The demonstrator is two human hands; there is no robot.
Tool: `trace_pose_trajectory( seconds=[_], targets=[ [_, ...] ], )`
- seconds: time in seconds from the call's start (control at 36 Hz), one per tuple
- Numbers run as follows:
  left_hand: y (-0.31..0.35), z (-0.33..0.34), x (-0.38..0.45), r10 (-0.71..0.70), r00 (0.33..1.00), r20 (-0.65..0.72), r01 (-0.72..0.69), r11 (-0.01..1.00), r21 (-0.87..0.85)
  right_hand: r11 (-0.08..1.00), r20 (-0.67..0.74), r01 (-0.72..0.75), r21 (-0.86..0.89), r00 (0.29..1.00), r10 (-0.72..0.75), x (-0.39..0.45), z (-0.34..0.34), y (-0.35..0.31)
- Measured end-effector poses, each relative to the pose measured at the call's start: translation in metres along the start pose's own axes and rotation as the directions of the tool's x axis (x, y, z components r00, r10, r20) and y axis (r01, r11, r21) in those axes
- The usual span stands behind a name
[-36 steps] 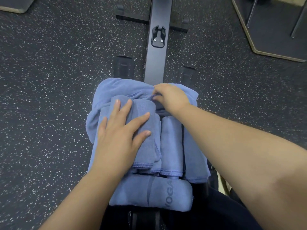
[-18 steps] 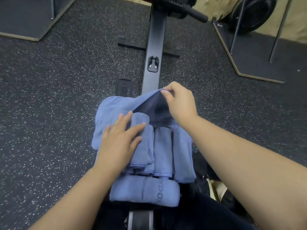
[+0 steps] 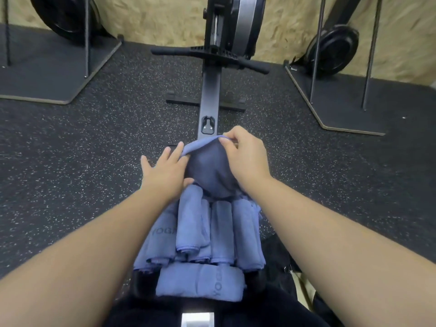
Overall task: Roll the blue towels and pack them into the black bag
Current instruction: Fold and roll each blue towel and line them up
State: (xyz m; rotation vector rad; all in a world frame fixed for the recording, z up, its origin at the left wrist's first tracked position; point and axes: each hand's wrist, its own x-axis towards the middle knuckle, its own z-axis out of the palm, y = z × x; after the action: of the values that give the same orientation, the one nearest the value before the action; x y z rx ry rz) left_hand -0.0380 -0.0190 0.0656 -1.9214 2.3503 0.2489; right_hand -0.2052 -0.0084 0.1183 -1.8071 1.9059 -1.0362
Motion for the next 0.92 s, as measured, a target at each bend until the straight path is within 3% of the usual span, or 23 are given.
trace_pose_trajectory(
  seconds=[0.11, 0.28, 0.56, 0.72, 0.81, 0.92],
  targets=[
    [-0.011, -0.02, -0.005, -0.065, 0.997, -0.052, 0.064, 0.998, -0.008, 1.0, 0.015, 0.01, -0.014, 1.0, -0.01, -0.002, -0.016, -0.009],
    [-0.026, -0.073, -0.027, -0.092, 0.961, -0.259, 0.072, 0.994, -0.085, 0.999, -0.048, -0.014, 0.042, 0.999, 0.016, -0.006, -0.054, -0.029],
    [-0.016, -0.179, -0.094, 0.047, 0.79, -0.612, -0.082, 0.996, -0.029, 0.994, -0.13, 0.111, 0.012, 0.985, -0.109, -0.038, -0.137, -0.086],
    [0.001, -0.211, -0.14, -0.023, 0.675, -0.738, -0.248, 0.934, -0.256, 0.986, -0.208, 0.166, 0.005, 0.965, -0.161, -0.069, -0.178, -0.109],
    [0.013, -0.217, -0.163, -0.105, 0.664, -0.741, -0.315, 0.859, -0.403, 0.983, -0.238, 0.182, -0.037, 0.953, -0.186, -0.086, -0.194, -0.117],
    [0.021, -0.213, -0.193, -0.079, 0.664, -0.744, -0.395, 0.807, -0.439, 0.974, -0.262, 0.215, -0.069, 0.938, -0.226, -0.111, -0.208, -0.12]
  ],
)
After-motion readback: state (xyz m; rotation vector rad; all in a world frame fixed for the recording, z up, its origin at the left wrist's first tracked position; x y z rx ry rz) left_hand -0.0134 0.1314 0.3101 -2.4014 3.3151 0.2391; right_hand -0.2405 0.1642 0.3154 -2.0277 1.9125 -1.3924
